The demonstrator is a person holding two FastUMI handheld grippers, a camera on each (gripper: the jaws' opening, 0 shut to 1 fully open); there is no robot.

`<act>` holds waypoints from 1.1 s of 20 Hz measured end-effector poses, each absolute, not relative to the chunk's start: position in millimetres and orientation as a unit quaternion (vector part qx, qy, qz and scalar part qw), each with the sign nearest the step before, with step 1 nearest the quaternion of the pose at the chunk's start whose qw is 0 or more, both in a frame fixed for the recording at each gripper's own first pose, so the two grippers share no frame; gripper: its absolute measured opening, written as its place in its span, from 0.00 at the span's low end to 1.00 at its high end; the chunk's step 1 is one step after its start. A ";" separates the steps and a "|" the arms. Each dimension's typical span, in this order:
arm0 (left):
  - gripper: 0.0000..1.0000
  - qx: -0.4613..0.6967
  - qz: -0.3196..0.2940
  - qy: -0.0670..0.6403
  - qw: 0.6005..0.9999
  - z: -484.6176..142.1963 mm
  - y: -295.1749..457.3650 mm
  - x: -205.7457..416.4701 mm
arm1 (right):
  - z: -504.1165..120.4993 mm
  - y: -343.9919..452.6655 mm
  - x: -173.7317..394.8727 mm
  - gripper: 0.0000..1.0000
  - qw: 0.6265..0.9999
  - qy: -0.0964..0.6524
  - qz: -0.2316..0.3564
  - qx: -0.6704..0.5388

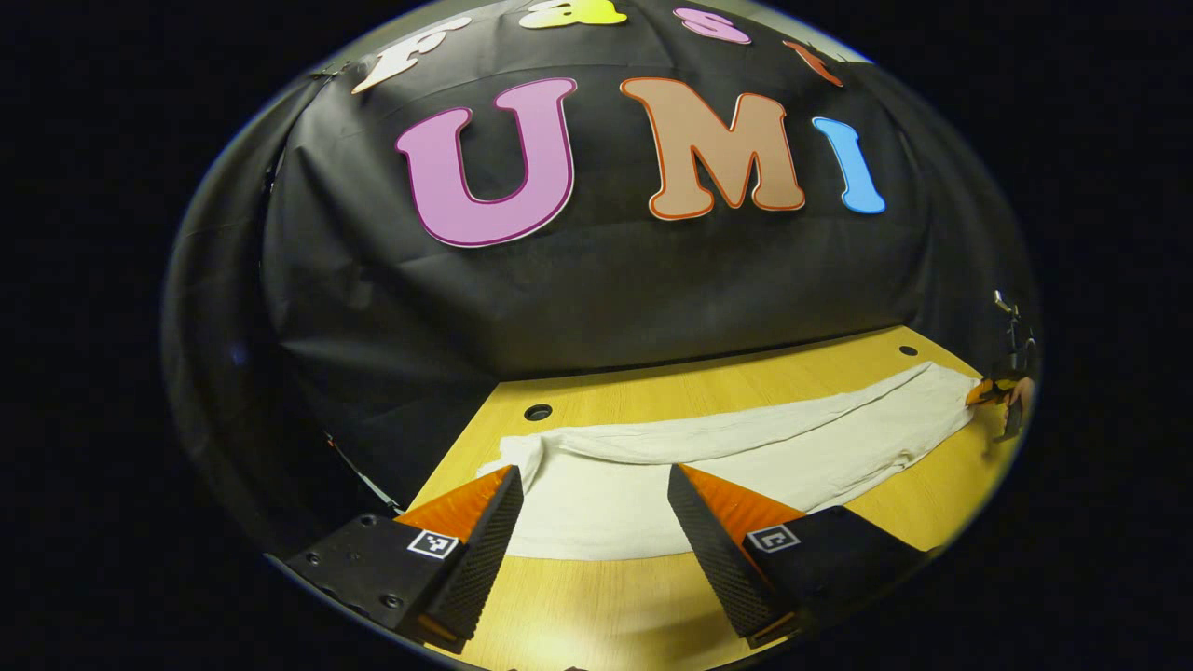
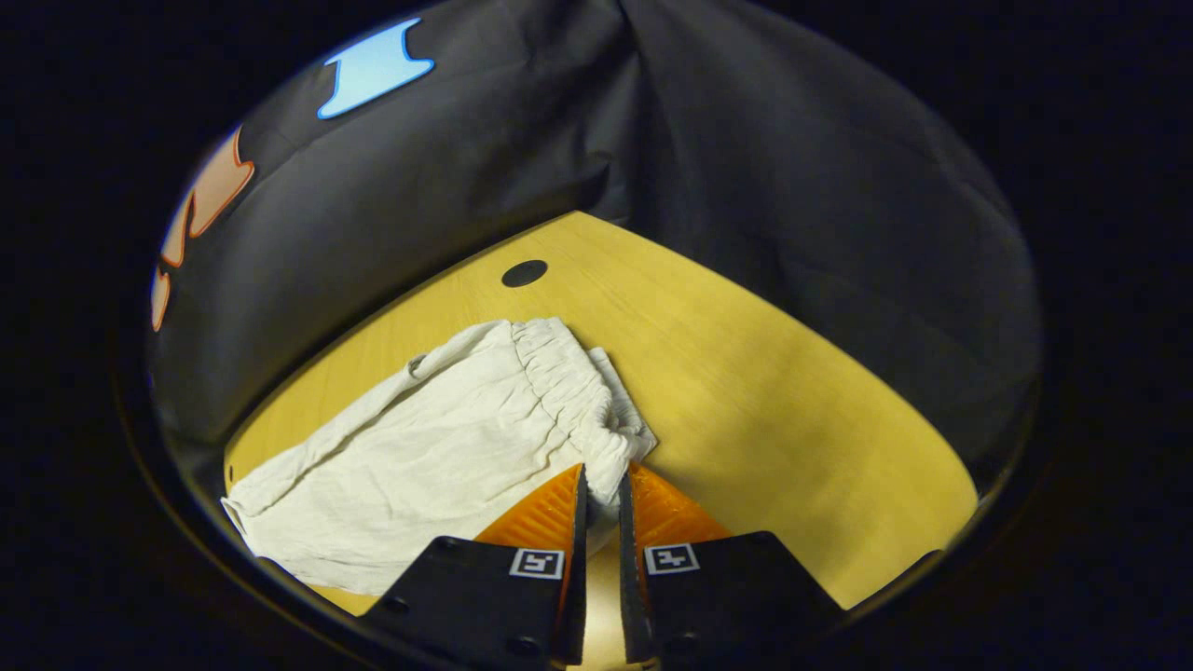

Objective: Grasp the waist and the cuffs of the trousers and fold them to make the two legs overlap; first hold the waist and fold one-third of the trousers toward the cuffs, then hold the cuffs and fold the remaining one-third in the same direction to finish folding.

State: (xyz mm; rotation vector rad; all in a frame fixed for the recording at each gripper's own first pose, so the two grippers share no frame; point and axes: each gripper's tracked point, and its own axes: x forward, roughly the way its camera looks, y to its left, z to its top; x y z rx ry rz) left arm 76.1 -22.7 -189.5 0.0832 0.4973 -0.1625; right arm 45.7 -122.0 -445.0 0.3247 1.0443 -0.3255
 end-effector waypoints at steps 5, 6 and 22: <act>0.95 0.024 -0.068 0.233 0.970 -179.3 -17.3 76.0 | -417.5 -106.7 60.4 0.17 0.861 0.466 -0.149 0.136; 0.95 0.018 -0.065 0.233 0.970 -179.5 -13.9 76.9 | -403.8 -104.5 65.2 0.17 0.869 0.456 -0.139 0.132; 0.96 -0.023 -0.041 0.244 0.969 -202.6 72.4 74.5 | -252.6 -85.7 50.1 0.17 0.936 0.336 0.014 0.108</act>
